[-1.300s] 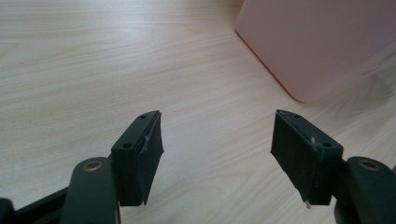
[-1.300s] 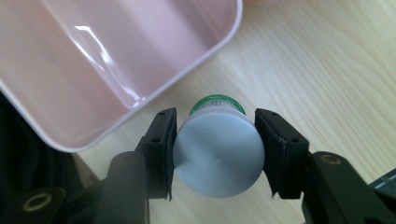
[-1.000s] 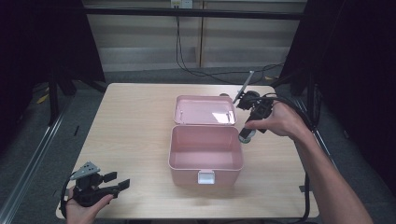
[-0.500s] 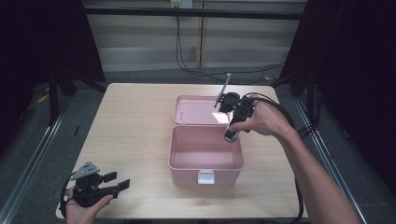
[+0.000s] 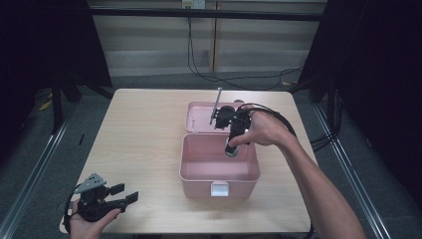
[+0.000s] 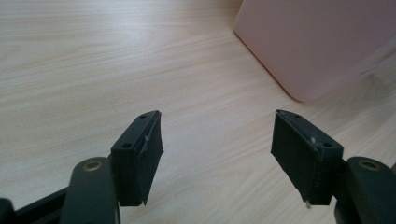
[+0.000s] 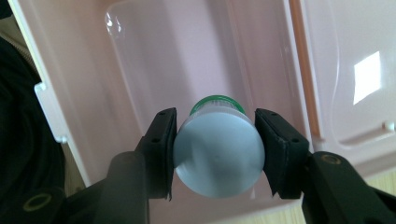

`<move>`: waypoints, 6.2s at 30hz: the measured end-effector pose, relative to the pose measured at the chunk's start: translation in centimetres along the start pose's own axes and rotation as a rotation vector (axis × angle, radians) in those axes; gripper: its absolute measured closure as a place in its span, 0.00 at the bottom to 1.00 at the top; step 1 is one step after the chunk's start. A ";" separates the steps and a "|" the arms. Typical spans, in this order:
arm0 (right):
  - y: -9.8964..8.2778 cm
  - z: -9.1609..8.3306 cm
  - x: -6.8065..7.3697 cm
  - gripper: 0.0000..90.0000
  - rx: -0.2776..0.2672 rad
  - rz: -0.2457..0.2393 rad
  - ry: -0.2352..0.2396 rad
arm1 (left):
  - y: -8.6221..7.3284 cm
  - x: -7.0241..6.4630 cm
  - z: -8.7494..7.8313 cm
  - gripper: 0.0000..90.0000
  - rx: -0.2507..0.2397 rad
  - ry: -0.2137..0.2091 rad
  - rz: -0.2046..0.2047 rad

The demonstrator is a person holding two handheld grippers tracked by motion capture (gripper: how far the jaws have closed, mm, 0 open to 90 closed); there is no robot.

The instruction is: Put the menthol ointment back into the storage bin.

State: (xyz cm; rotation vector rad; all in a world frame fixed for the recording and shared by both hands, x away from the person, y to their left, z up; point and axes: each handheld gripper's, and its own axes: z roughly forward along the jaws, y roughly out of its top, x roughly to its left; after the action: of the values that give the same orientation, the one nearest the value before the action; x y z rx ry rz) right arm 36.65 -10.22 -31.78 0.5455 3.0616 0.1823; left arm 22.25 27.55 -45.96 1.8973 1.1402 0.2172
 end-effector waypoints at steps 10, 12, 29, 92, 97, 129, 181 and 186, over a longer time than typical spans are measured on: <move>2.6 0.5 0.7 0.57 -0.004 -0.067 0.005 | 0.0 0.0 0.0 0.38 0.000 0.002 -0.001; 3.2 0.7 1.0 0.57 -0.005 -0.088 0.006 | 0.0 0.0 0.0 0.38 0.000 0.002 -0.001; 6.6 2.7 2.2 0.57 0.028 -0.160 0.038 | -0.1 0.0 -0.1 0.38 -0.002 -0.003 -0.002; 9.9 11.5 2.9 0.57 0.036 -0.224 0.131 | 0.2 0.2 0.1 0.38 0.001 -0.007 -0.004; 9.9 12.1 3.0 0.57 0.049 -0.222 0.119 | 0.2 0.1 0.1 0.39 0.002 -0.006 -0.001; 9.9 12.9 2.6 0.50 0.046 -0.155 0.129 | 0.2 0.0 0.0 0.37 -0.005 -0.008 -0.001; 1.5 7.5 1.3 0.21 -0.236 0.072 0.096 | 0.3 0.2 0.0 0.32 0.003 0.010 -0.007; 0.2 7.1 1.4 0.20 -0.285 0.105 0.077 | 0.3 0.2 0.0 0.30 0.001 0.009 -0.014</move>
State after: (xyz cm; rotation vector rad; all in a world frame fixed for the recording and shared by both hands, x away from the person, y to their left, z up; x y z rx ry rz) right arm 35.70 -8.80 -38.78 0.6938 3.0018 0.6445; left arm 22.53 27.64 -45.83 1.8902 1.1598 0.2182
